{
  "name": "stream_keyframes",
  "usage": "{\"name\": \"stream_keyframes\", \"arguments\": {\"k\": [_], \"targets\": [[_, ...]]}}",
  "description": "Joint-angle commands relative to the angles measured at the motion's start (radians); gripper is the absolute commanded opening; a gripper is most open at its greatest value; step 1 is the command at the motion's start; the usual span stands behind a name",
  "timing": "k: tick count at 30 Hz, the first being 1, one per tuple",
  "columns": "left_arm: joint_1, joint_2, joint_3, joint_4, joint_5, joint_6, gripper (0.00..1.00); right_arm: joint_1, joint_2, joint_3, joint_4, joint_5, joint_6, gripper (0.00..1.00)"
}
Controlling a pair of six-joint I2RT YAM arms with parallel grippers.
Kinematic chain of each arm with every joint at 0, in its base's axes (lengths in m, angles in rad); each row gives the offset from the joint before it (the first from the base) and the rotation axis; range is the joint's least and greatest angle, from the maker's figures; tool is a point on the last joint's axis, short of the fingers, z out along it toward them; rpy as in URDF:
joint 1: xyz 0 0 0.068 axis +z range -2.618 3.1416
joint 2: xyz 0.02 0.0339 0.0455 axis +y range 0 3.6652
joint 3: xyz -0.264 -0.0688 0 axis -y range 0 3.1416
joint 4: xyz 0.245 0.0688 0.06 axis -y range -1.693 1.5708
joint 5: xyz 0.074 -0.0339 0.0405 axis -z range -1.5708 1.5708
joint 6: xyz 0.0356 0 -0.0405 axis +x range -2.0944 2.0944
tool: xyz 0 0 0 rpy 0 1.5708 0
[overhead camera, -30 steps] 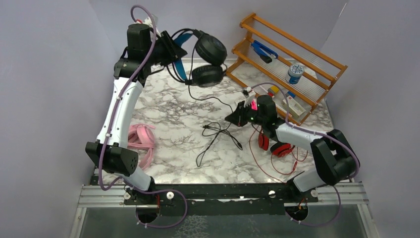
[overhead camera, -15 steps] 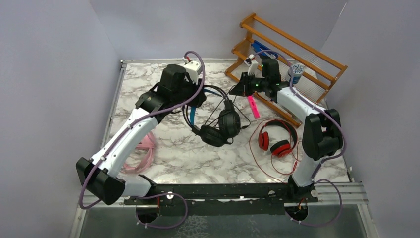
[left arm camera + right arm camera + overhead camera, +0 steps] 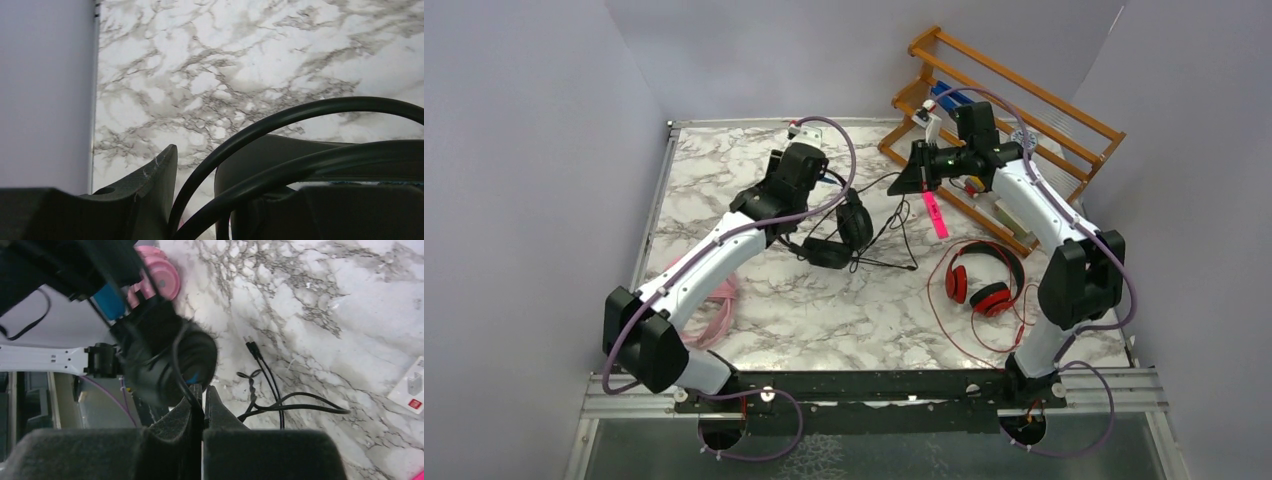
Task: Wrap the headphones
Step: Wrap the headphones cable around the headphones.
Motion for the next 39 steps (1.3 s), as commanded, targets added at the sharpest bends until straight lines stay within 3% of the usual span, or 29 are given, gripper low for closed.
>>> {"name": "stream_keyframes", "arguments": {"k": [1,5,8,11,13,16,20,25,30,35,39], "targets": [[-0.008,0.080,0.041,0.128,-0.326,-0.011,0.00,0.031,-0.072,0.033,-0.038,-0.127,0.025,0.00],[-0.008,0.154,0.163,0.106,-0.417,-0.138,0.00,0.092,-0.099,-0.026,0.105,-0.217,0.157,0.00],[-0.009,0.207,0.247,0.109,-0.440,-0.226,0.00,0.155,-0.144,-0.111,0.330,-0.192,0.350,0.00],[-0.011,0.263,0.335,0.101,-0.399,-0.314,0.00,0.221,-0.201,-0.210,0.590,-0.067,0.545,0.02],[-0.011,0.295,0.389,0.084,-0.346,-0.383,0.00,0.287,-0.213,-0.235,0.638,0.070,0.565,0.05],[-0.011,0.323,0.470,0.053,-0.252,-0.487,0.00,0.373,-0.225,-0.251,0.609,0.248,0.493,0.17],[-0.008,0.325,0.547,0.038,-0.179,-0.574,0.00,0.393,-0.287,-0.359,0.613,0.324,0.468,0.36],[0.006,0.299,0.593,0.036,-0.066,-0.616,0.00,0.393,-0.367,-0.395,0.444,0.383,0.320,0.62],[0.030,0.254,0.600,0.010,0.036,-0.647,0.00,0.382,-0.453,-0.433,0.224,0.570,0.136,0.85],[0.067,0.232,0.635,-0.028,0.109,-0.679,0.00,0.321,-0.587,-0.528,0.268,0.538,0.081,0.99],[0.102,0.241,0.695,-0.047,0.207,-0.698,0.00,0.308,-0.646,-0.563,0.339,0.480,0.055,0.99]]}}
